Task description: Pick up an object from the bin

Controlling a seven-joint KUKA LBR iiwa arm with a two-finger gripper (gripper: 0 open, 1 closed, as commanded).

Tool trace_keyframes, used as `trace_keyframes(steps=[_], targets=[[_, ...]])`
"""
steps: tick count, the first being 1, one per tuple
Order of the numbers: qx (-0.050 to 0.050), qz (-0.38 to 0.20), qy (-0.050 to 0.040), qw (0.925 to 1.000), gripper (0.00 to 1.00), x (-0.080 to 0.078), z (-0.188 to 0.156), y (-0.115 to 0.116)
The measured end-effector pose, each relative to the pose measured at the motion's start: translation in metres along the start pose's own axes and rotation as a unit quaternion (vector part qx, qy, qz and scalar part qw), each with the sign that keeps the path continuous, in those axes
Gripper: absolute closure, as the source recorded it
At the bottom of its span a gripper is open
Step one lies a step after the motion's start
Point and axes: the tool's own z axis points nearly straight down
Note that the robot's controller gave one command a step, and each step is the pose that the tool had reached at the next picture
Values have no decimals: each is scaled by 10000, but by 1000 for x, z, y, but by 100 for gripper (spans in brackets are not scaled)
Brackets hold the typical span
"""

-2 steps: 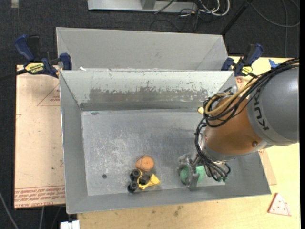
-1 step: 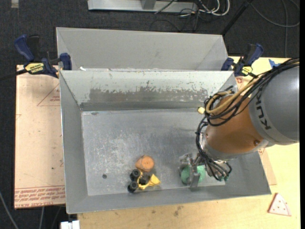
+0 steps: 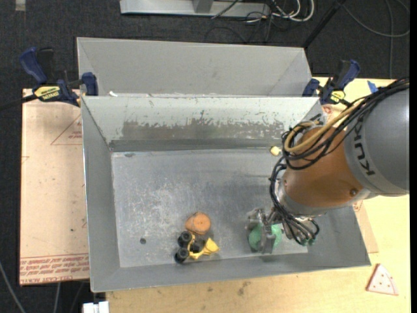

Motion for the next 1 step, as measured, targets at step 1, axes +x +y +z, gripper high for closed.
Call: trace_keyframes(steps=[1], targets=[[2,-1,-7,10000,100,0,-11,0]])
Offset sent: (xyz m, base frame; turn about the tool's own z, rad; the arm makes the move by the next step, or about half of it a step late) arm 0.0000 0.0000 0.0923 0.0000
